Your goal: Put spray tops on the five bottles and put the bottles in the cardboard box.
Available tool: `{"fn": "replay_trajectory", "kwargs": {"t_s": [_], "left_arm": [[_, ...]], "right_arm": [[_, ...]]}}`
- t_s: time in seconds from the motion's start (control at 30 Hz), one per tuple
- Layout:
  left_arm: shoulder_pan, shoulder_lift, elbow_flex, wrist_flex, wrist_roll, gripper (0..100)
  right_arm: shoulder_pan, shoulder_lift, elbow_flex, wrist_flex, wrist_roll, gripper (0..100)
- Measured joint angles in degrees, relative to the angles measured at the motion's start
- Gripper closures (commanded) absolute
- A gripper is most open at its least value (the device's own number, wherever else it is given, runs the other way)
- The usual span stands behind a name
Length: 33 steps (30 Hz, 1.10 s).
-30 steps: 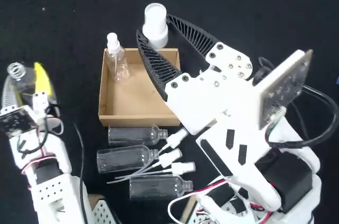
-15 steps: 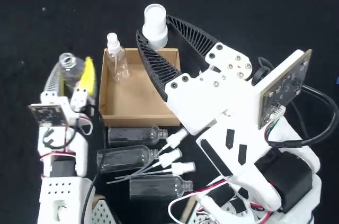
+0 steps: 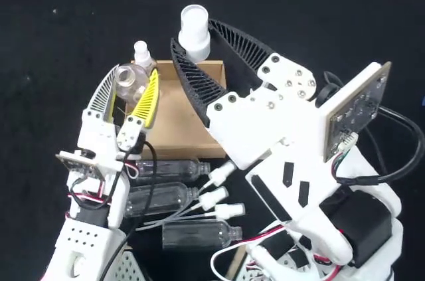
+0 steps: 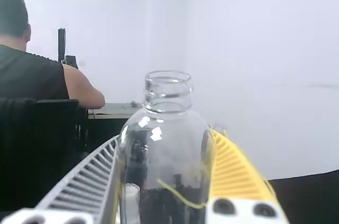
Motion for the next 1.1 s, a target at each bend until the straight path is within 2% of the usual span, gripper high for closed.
{"fn": "replay_trajectory", "kwargs": {"t_s": [0.17,0.3,0.37,0.47,0.53,0.73,1.1], "left_arm": [[0.4,0.0,0.0,0.0,0.0,97],[0.3,0.0,0.0,1.9,0.0,97],[0.3,0.0,0.0,6.8,0.0,97],[0.4,-0.2,0.0,17.2,0.0,97],[0.7,-0.9,0.0,20.3,0.0,97],[0.8,-5.5,0.0,22.0,0.0,97],[0.8,-8.1,0.0,22.0,0.0,97]], "right_arm": [[-0.3,-0.1,1.0,-3.1,-0.2,98.7],[-0.3,-0.4,7.1,-10.4,-7.5,98.7],[-0.3,0.1,11.5,-15.2,-10.4,98.7],[-0.3,0.1,17.0,-22.9,-10.7,98.7],[-0.3,0.1,19.3,-27.5,-10.7,98.7],[-0.3,0.1,24.0,-35.1,-10.7,98.7],[-0.3,0.2,24.8,-36.1,-10.7,98.7]]}}
